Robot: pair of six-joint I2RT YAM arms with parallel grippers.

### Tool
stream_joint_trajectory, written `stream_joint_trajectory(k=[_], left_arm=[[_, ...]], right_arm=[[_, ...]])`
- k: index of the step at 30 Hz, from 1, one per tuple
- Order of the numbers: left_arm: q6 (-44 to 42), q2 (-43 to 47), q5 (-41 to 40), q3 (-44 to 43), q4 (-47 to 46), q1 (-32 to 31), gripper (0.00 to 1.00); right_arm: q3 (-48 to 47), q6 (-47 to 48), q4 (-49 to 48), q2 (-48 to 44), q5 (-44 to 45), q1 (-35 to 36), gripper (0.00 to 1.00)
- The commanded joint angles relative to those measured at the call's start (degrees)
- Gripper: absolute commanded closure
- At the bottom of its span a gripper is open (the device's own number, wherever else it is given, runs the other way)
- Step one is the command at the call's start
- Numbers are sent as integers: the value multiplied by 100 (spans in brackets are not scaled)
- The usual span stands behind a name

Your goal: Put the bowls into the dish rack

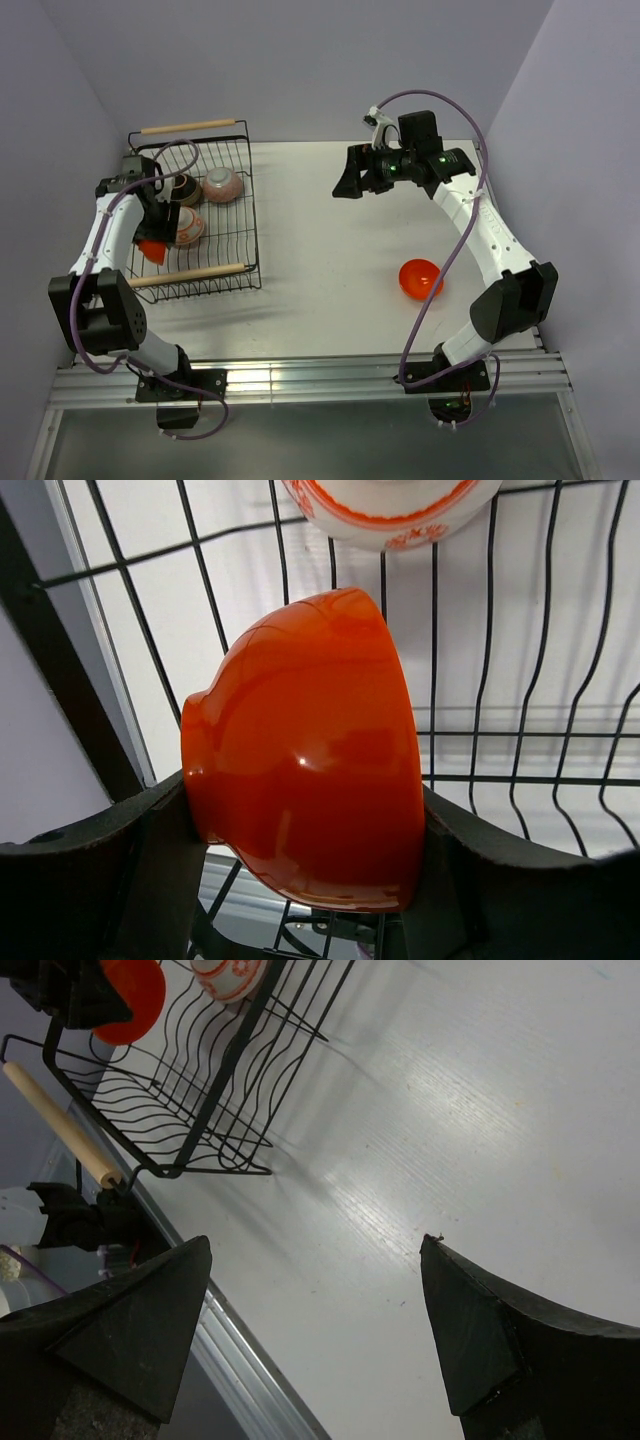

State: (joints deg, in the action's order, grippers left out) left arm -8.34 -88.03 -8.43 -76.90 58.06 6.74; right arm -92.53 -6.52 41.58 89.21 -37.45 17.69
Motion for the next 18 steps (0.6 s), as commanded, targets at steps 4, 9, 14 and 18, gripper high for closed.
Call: stream_joint_trajectory(k=[4, 9, 14, 18], left_arm=[[-150, -39, -440, 167, 73, -129, 100], [-63, -127, -695, 228, 56, -191, 100], [95, -302, -766, 123, -23, -217, 100], [166, -504, -625, -26, 21, -235, 100]], right_arm=[[104, 72, -124, -184, -16, -64, 8], [130, 64, -150, -167, -43, -91, 8], [156, 55, -159, -158, -60, -108, 8], [218, 72, -168, -185, -34, -108, 8]])
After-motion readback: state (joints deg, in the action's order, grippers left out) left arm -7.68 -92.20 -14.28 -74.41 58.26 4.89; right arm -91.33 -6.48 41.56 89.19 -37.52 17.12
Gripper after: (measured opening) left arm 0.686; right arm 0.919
